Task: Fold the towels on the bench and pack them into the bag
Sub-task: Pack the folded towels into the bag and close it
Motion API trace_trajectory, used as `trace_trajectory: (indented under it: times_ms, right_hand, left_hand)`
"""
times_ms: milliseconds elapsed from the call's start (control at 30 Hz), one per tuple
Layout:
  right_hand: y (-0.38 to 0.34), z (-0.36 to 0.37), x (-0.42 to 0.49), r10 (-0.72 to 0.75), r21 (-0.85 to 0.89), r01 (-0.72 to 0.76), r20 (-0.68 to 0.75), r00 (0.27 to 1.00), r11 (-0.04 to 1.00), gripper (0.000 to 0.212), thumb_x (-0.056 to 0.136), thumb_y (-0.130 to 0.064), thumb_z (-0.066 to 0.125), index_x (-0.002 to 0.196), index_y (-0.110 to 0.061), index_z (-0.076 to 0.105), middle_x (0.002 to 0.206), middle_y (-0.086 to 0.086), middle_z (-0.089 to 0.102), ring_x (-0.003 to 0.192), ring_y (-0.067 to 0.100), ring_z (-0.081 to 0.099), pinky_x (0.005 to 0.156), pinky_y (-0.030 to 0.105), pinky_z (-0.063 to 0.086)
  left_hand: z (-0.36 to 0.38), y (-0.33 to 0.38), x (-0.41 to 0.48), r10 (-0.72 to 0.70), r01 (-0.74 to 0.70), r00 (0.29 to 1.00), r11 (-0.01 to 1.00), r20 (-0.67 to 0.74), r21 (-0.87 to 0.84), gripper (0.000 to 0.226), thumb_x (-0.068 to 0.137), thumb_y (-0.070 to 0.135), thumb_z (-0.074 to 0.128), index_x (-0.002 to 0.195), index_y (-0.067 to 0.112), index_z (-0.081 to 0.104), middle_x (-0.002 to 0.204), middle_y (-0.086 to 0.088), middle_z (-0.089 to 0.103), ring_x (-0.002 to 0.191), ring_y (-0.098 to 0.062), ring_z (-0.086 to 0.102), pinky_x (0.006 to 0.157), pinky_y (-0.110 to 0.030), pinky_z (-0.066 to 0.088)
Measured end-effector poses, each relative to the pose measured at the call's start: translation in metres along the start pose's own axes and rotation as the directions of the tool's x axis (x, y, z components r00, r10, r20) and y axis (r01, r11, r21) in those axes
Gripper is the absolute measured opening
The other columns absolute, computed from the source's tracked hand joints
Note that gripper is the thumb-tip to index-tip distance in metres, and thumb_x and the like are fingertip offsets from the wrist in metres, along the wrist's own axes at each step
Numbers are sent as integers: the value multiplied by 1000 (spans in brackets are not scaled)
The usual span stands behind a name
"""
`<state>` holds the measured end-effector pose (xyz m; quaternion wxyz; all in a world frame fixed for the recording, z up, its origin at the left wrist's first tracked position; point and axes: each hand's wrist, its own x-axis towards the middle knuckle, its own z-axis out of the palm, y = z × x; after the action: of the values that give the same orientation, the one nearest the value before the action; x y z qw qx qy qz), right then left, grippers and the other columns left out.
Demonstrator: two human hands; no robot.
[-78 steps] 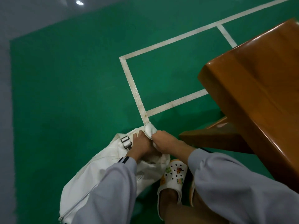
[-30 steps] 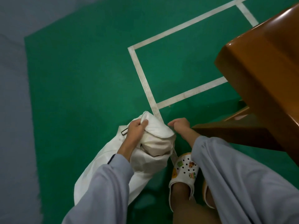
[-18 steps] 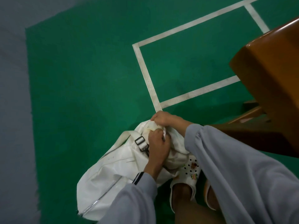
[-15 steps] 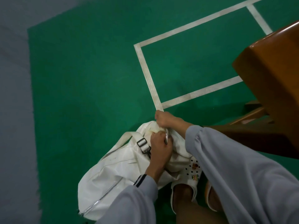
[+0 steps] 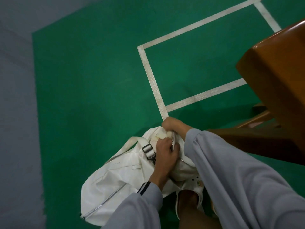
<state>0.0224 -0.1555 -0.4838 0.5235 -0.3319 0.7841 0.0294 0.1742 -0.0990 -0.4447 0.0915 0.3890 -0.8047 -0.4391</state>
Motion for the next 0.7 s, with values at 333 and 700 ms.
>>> trace_trajectory:
  times_ms: [333, 700]
  right_hand:
    - [4, -5, 7, -8, 9, 8, 19, 1000, 1000, 36, 103, -9, 38, 131, 3, 56, 126, 16, 60, 103, 28, 57, 89, 37, 48]
    - [1, 1, 8, -13, -64, -3, -244, 970, 998, 9, 91, -13, 62, 85, -9, 56, 107, 12, 69, 90, 30, 63, 71, 34, 49]
  left_hand:
    - [-3, -4, 2, -31, 32, 995, 999, 93, -6, 36, 94, 30, 53, 68, 5, 46, 70, -8, 49, 71, -16, 37, 68, -37, 32]
    - [-17, -11, 28, -118, 110, 977, 993, 176, 53, 18, 80, 27, 69, 62, 27, 71, 156, -14, 38, 136, -31, 36, 108, -41, 35]
